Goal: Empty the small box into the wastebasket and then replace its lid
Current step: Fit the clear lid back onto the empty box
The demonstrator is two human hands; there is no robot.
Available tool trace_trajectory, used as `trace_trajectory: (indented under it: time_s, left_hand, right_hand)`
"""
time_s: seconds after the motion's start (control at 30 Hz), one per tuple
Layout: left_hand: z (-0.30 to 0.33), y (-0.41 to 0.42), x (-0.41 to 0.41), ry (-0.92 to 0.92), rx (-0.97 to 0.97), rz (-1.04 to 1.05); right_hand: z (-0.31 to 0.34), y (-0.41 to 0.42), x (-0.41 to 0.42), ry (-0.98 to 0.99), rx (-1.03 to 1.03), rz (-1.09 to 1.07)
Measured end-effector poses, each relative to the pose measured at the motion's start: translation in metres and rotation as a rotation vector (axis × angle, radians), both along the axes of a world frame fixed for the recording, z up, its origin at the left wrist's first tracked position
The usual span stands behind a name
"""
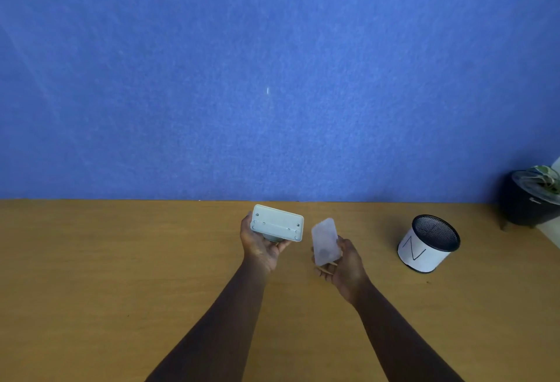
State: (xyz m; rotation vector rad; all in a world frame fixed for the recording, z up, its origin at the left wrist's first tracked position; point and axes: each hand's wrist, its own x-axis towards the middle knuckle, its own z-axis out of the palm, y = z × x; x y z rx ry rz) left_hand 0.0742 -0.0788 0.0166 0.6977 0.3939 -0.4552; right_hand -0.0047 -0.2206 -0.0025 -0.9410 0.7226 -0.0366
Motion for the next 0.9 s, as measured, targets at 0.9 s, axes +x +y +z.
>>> trace_trajectory:
  time_s: [0.9]
  left_hand:
    - [0.013,-0.007,-0.019,0.018,0.044,-0.246]
  right_hand:
    - [0.047,0.023,0.014,-0.152,-0.93,0.242]
